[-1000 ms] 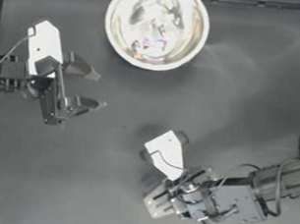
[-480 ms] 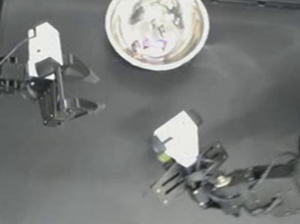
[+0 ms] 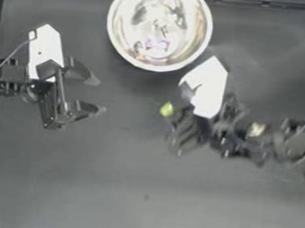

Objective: Put candies in bowl

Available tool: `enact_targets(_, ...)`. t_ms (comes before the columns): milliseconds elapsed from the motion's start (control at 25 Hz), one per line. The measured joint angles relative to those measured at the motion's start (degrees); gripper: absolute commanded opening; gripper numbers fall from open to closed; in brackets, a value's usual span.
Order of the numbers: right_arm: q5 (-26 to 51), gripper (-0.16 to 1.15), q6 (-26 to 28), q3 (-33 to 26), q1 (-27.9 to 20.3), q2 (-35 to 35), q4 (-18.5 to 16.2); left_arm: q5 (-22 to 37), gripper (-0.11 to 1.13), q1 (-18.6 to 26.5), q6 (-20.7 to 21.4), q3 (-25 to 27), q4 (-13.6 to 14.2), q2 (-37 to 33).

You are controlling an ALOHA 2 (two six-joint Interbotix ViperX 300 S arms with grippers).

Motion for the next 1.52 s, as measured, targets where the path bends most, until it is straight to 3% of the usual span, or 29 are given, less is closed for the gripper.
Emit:
enact_targets(440, -12.92, 0.54, -9.58, 0.88, -16.52, -0.62, -2.37, -0.09, 0.96, 0.09, 0.0, 0.0, -0.18, 0.0)
enact_targets(720, -20.3, 0.54, -13.18, -1.49, -25.31, 4.22, -3.87, -0.18, 0.96, 0.0, 0.0, -0.09, -0.26, 0.88)
enact_targets(1160, -24.35, 0.55, -13.36, -9.4, -30.94, 15.64, -7.73, -0.18, 0.96, 0.18, 0.0, -0.26, -0.35, 2.64)
enact_targets(1320, -24.35, 0.64, -13.45, -10.9, -31.46, 18.19, -8.0, -0.26, 0.96, 0.26, 0.0, -0.26, -0.35, 2.72)
enact_targets(1520, -24.61, 1.0, -13.45, -11.07, -31.46, 18.46, -8.26, -0.26, 0.96, 0.35, 0.0, -0.26, -0.35, 2.72)
